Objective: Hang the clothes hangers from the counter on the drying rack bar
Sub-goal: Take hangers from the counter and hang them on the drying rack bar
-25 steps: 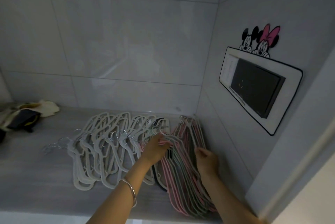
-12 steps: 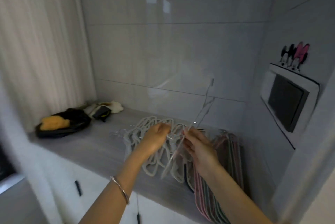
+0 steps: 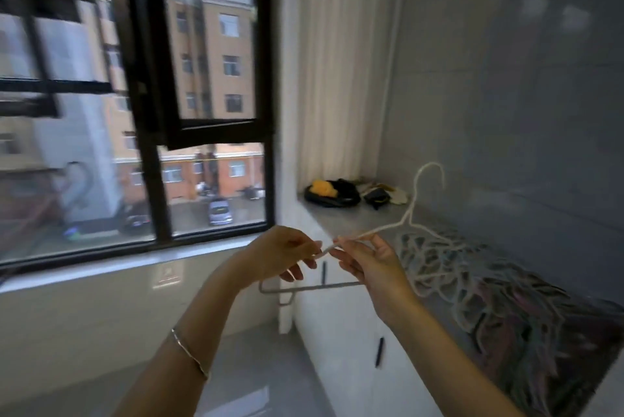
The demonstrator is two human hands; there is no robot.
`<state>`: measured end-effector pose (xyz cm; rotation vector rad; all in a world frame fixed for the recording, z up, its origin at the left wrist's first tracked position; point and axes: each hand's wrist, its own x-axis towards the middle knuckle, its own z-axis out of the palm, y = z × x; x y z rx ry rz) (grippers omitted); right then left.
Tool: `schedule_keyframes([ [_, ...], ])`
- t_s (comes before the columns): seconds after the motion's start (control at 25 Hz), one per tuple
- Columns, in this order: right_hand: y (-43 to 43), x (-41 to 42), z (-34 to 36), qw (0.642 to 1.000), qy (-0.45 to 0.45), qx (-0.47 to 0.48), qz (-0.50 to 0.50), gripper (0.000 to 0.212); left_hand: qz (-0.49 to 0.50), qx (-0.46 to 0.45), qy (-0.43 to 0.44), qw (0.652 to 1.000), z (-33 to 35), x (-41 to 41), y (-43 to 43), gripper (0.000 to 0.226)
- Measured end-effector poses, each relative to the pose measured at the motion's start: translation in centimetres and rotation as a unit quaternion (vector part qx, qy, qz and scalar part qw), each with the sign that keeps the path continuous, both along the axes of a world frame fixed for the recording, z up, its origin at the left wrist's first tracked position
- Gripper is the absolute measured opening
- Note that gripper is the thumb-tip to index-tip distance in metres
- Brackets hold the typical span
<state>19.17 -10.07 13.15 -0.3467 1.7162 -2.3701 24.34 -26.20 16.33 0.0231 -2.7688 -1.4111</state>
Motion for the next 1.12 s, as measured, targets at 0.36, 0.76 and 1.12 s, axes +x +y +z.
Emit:
schedule_keyframes([
  [0.36, -11.2, 17.4, 9.1, 0.971, 0.189, -0.005, 0.143, 0.010, 0.117, -0.033, 0.089, 0.989, 9.4, 22.6, -8.4, 0.015],
  [0.76, -21.9, 33.1, 13.9, 0.931, 0.242, -0.004, 0.272, 0.027, 0.181, -0.025, 0.144, 0.973, 13.4, 42.7, -17.9, 0.027],
  [1.12, -33.8, 42.3, 13.7, 0.902, 0.230, 0.012, 0.365, 0.016, 0.321, 0.062, 0.133, 0.936, 10.8, 54.4, -25.9, 0.025],
])
